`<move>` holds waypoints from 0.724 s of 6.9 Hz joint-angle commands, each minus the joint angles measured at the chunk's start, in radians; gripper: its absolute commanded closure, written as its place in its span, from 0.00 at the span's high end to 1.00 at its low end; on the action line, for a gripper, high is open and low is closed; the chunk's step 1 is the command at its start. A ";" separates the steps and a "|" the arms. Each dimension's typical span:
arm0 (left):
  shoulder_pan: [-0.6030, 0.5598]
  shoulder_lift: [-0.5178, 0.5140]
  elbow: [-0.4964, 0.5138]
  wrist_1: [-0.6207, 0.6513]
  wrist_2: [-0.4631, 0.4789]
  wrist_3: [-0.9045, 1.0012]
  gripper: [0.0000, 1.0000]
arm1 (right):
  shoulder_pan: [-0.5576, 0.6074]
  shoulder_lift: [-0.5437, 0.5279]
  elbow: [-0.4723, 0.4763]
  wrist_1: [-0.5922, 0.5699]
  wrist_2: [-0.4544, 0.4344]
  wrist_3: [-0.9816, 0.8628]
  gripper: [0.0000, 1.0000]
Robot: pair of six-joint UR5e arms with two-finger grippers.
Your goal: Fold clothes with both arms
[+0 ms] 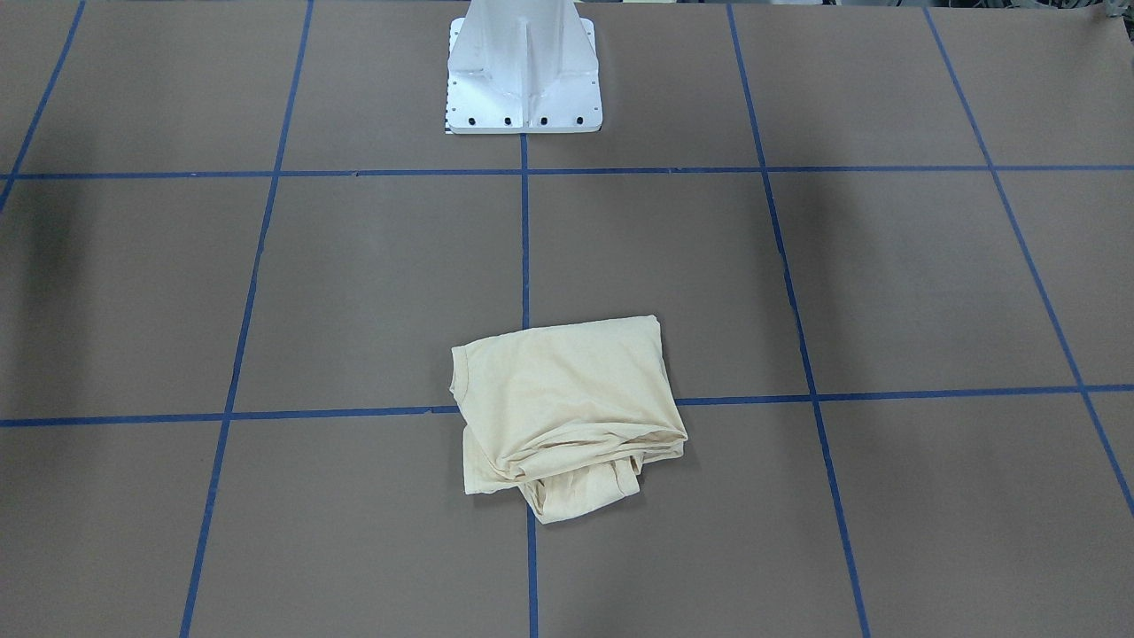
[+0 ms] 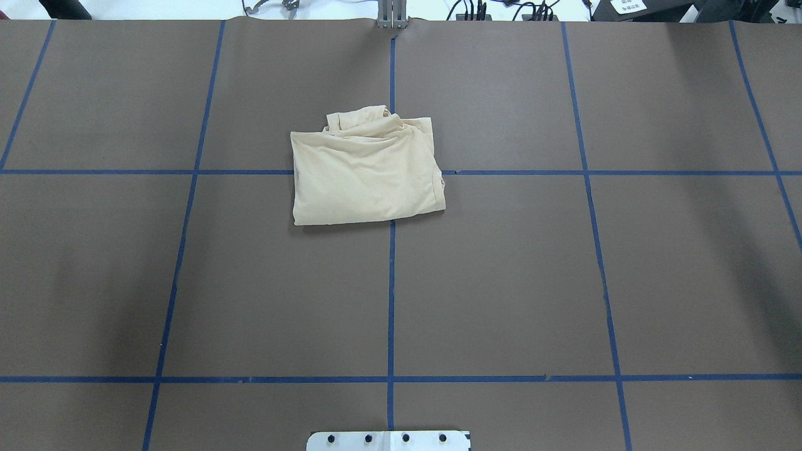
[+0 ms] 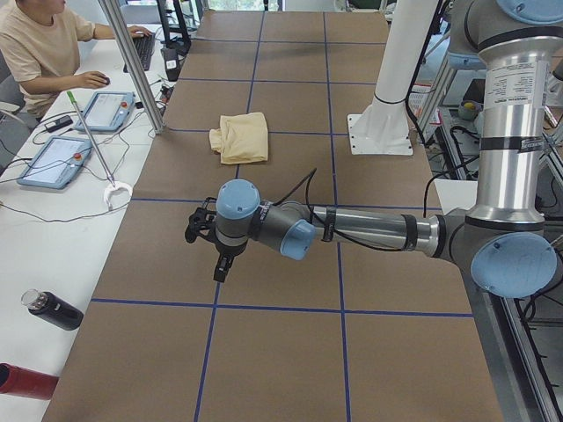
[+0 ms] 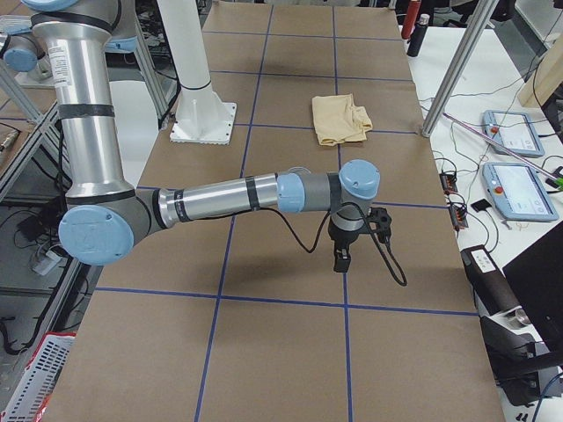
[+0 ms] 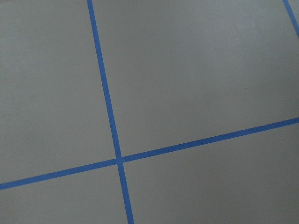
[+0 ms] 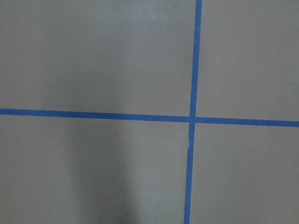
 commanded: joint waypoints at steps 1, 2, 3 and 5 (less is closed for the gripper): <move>-0.002 -0.013 0.020 -0.025 0.003 -0.002 1.00 | -0.003 -0.018 -0.005 0.004 -0.002 0.000 1.00; -0.003 -0.010 0.022 -0.025 0.003 -0.002 1.00 | -0.003 -0.018 -0.011 0.004 -0.003 0.000 1.00; -0.029 -0.007 0.020 -0.024 0.005 -0.004 1.00 | -0.003 -0.020 -0.014 0.004 0.000 0.002 1.00; -0.108 -0.005 -0.007 -0.025 0.002 -0.004 1.00 | -0.003 -0.018 -0.011 0.004 0.001 0.002 1.00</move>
